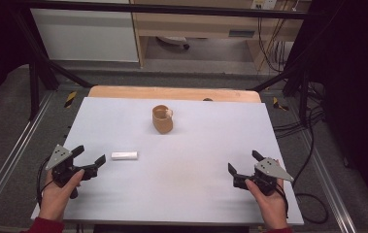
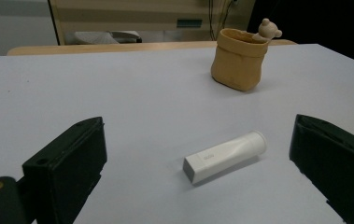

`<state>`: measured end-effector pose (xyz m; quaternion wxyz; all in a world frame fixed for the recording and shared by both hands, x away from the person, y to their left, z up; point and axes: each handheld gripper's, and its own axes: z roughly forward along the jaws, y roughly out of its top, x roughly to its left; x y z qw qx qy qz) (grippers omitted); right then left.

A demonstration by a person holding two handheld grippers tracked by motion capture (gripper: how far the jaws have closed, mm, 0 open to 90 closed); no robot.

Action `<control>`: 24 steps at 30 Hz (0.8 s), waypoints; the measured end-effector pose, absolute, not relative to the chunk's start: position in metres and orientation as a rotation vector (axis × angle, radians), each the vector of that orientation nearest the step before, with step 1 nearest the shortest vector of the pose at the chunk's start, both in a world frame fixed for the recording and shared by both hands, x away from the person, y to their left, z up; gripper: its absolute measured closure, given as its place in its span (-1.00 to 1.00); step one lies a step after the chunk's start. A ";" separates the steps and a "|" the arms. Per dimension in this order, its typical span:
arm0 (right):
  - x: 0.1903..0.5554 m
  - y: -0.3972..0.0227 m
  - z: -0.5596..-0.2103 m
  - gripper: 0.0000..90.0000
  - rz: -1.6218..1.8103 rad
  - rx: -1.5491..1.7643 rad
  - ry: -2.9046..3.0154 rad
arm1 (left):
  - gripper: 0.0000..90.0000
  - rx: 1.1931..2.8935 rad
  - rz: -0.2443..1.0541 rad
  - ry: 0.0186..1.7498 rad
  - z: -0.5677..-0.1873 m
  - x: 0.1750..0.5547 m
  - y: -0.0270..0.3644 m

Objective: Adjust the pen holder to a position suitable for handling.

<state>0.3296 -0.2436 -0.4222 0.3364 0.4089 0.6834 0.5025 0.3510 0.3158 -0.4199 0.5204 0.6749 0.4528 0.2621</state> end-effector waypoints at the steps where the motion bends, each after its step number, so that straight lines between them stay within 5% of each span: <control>1: 0.329 -0.244 -0.422 -0.93 1.310 1.069 1.783 | -0.91 1.619 0.627 1.085 -0.420 0.351 0.316; 24: 0.329 -0.242 -0.426 -0.93 1.268 1.098 1.825 | -0.91 1.636 0.623 1.083 -0.421 0.350 0.313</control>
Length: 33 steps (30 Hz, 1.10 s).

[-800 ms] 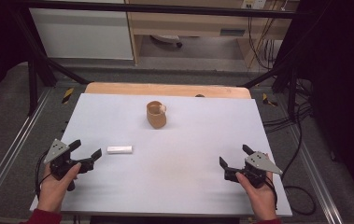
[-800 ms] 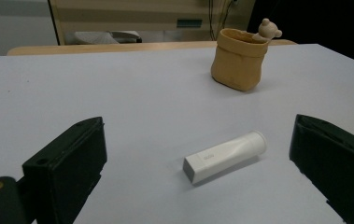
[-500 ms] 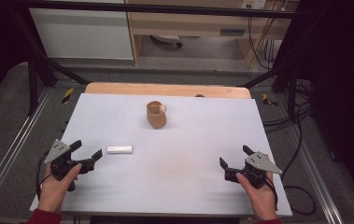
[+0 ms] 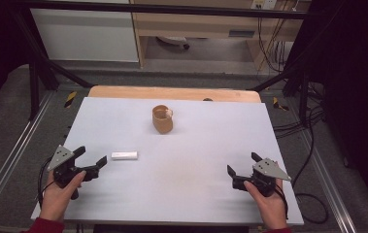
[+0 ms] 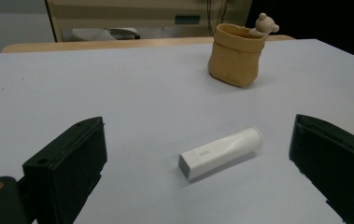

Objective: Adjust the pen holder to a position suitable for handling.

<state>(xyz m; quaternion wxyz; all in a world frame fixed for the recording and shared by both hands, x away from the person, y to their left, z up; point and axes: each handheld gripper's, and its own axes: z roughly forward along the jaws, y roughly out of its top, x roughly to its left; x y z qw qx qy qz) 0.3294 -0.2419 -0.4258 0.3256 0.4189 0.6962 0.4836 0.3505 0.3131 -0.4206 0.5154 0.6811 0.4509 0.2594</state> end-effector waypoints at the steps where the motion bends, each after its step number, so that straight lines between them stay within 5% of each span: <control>1: 0.330 -0.242 -0.426 -0.93 1.266 1.100 1.824 | -0.91 1.638 0.623 1.085 -0.421 0.350 0.313; 15: 0.330 -0.242 -0.426 -0.93 1.261 1.100 1.827 | -0.86 1.683 0.616 1.094 -0.421 0.345 0.307; 33: 0.330 -0.242 -0.427 -0.93 1.253 1.103 1.835 | -0.26 1.721 0.604 1.104 -0.420 0.342 0.303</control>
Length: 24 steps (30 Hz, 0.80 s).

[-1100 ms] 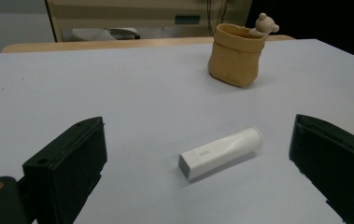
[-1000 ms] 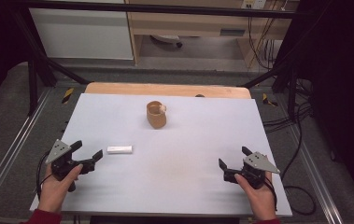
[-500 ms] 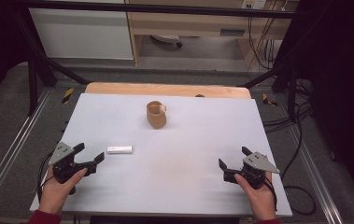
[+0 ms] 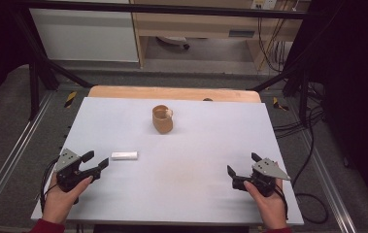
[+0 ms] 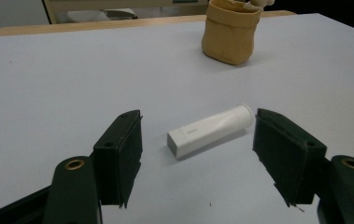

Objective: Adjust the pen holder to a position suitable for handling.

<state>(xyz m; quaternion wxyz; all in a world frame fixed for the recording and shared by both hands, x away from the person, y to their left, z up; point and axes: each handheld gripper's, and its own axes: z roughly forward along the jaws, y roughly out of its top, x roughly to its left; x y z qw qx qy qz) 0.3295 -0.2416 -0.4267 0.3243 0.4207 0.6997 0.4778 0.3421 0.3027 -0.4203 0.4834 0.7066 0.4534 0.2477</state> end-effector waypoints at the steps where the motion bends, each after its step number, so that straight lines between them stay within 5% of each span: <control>1: 0.329 -0.241 -0.427 -0.94 1.252 1.103 1.836 | -0.25 1.723 0.602 1.105 -0.420 0.342 0.303; 8: 0.329 -0.242 -0.427 -0.93 1.252 1.105 1.836 | -0.23 1.737 0.600 1.107 -0.421 0.342 0.300; 14: 0.329 -0.241 -0.427 -0.93 1.246 1.103 1.841 | 0.15 1.771 0.555 1.105 -0.423 0.343 0.299; 24: 0.329 -0.241 -0.427 -0.94 1.245 1.103 1.843 | 0.41 1.809 0.551 1.118 -0.427 0.345 0.297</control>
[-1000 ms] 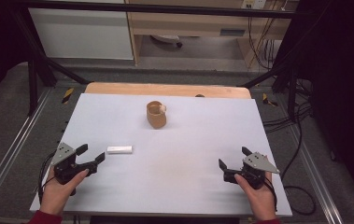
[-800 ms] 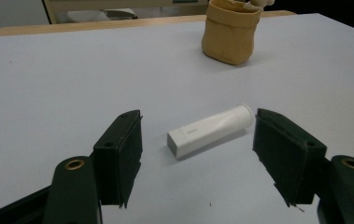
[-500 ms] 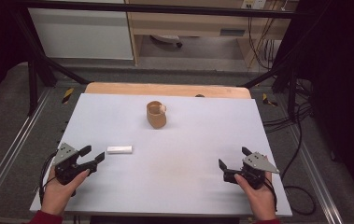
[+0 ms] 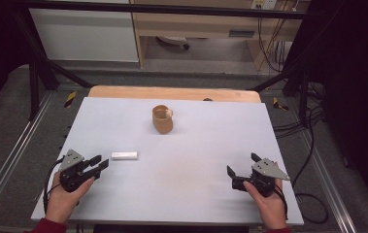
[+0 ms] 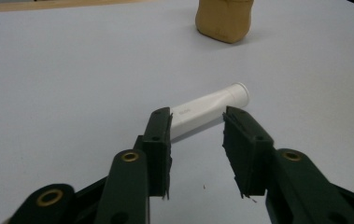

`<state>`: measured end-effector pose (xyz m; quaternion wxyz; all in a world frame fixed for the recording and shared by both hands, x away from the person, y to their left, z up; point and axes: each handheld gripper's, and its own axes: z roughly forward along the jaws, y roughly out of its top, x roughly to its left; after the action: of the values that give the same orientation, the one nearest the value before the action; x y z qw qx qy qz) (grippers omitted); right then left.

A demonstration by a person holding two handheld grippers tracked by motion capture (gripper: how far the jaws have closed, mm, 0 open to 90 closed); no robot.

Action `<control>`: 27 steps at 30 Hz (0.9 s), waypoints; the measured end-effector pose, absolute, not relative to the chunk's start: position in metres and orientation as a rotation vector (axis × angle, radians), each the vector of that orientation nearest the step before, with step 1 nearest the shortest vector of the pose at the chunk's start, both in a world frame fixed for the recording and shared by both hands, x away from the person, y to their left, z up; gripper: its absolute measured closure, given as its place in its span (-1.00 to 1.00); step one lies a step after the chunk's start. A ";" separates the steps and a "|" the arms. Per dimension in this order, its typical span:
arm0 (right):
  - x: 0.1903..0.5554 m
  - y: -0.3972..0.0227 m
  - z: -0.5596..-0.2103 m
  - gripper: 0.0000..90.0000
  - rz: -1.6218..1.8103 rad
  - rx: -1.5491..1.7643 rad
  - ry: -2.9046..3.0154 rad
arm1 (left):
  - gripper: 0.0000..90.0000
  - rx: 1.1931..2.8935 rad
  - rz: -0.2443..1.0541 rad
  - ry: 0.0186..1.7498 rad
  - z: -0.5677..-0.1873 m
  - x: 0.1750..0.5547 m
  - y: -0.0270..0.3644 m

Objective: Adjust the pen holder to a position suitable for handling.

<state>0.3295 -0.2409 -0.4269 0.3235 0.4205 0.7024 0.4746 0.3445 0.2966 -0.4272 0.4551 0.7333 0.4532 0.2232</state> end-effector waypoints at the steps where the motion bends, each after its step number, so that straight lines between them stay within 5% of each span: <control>1: 0.329 -0.241 -0.427 -0.94 1.246 1.104 1.842 | 0.43 1.815 0.548 1.118 -0.428 0.345 0.296; 13: 0.329 -0.241 -0.427 -0.94 1.247 1.104 1.842 | 0.94 1.872 0.523 1.172 -0.430 0.344 0.296; 27: 0.329 -0.241 -0.427 -0.94 1.250 1.104 1.843 | 0.99 1.999 0.515 1.200 -0.440 0.360 0.284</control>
<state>0.3294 -0.2410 -0.4268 0.3220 0.4206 0.7020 0.4760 0.3600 0.2836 -0.4397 0.3681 0.7783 0.4675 0.2006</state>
